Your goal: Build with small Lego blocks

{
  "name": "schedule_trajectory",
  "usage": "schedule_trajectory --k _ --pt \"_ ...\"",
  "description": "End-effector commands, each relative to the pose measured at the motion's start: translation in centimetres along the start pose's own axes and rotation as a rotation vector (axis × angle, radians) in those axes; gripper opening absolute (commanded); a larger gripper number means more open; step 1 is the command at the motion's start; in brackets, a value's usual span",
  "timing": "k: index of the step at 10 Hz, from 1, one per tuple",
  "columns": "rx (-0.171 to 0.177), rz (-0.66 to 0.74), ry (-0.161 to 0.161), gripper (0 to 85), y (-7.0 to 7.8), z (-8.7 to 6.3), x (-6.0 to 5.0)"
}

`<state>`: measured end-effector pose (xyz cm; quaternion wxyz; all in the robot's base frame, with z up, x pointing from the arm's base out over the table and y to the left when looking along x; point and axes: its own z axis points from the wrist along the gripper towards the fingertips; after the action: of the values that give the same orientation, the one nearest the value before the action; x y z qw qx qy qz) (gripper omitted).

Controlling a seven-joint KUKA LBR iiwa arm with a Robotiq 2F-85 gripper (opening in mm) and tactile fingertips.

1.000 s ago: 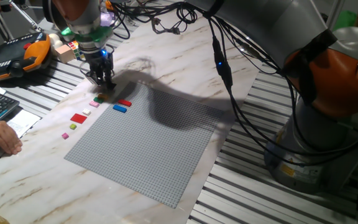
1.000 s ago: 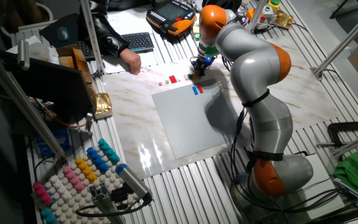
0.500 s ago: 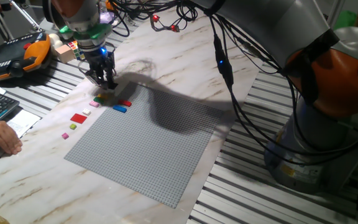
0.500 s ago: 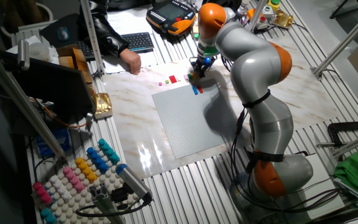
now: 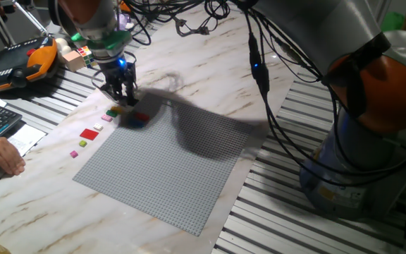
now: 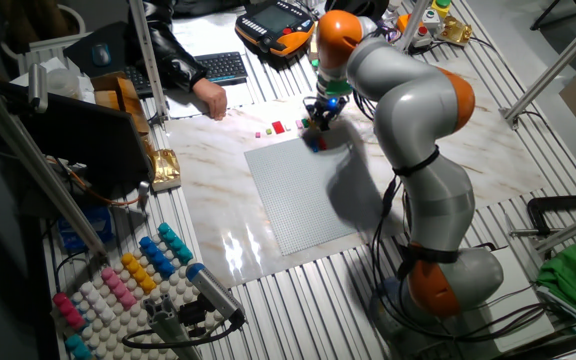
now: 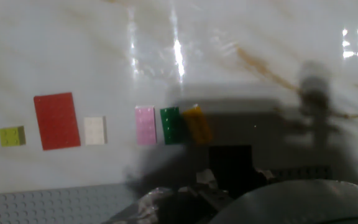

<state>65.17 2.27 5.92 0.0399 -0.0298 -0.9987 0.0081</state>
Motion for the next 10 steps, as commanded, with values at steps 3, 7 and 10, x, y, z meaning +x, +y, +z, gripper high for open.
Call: schedule_trajectory --k 3,7,10 --pt "0.003 0.022 -0.004 0.7 0.8 0.4 1.5" --pt "0.0 0.046 -0.006 0.7 1.6 0.7 2.8" --pt "0.011 0.052 -0.022 0.7 2.2 1.5 3.9"
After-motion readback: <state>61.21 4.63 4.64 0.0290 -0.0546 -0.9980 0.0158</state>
